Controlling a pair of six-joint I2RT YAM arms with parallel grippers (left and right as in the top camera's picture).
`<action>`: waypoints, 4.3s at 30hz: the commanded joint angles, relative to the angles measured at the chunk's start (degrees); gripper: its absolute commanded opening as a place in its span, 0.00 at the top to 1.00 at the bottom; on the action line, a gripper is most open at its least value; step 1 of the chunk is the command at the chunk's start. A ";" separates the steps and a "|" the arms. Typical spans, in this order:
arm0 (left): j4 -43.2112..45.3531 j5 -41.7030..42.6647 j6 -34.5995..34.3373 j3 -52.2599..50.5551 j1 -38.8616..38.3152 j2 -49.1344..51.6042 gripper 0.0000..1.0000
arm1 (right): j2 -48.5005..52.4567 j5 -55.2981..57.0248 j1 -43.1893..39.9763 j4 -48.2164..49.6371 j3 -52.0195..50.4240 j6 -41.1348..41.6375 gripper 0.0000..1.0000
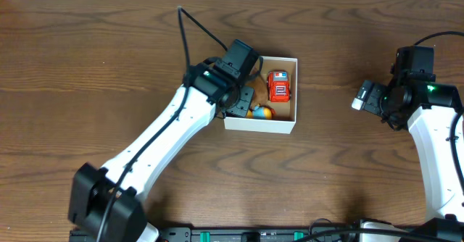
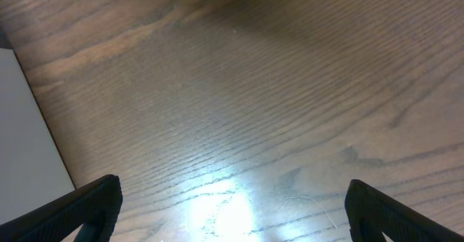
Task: Pack container
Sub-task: 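Withdraw the left gripper from the box toward the green ball, then lower the left gripper over the green spiky ball and grasp it, then carry the green ball with the left gripper into the box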
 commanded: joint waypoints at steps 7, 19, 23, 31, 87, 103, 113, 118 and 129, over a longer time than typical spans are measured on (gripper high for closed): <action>0.76 -0.46 0.57 -0.52 0.26 -3.34 0.53 | 0.17 0.00 -0.22 -0.09 -0.17 -0.66 0.01; 0.55 -4.55 1.11 -0.50 3.78 -7.26 0.02 | 0.17 0.00 -0.22 -0.09 -0.17 -0.68 0.01; -0.52 -4.55 -1.03 -0.52 11.06 -11.34 0.02 | 0.17 0.00 -0.22 -0.04 -0.17 -0.66 0.01; -3.91 -1.44 -4.98 -3.32 25.35 -9.33 0.02 | 0.17 -0.02 -0.22 -0.04 -0.17 -0.66 0.01; -10.05 2.82 -5.18 2.05 20.72 4.22 0.58 | 0.17 0.00 -0.24 -0.63 -0.17 -0.90 0.01; 7.23 2.80 0.59 4.02 -4.15 3.23 0.57 | 0.17 -0.02 -0.22 -0.74 -0.17 -0.90 0.01; 7.74 2.80 1.75 4.76 -5.57 8.70 0.31 | 0.17 -0.02 -0.22 -0.79 -0.17 -0.90 0.01; 7.13 2.73 4.22 7.63 -5.33 5.99 0.28 | 0.17 0.00 -0.22 -0.81 -0.17 -0.90 0.01; 8.94 1.70 2.16 8.70 3.30 5.62 0.89 | 0.17 -0.02 -0.22 -0.79 -0.17 -0.90 0.01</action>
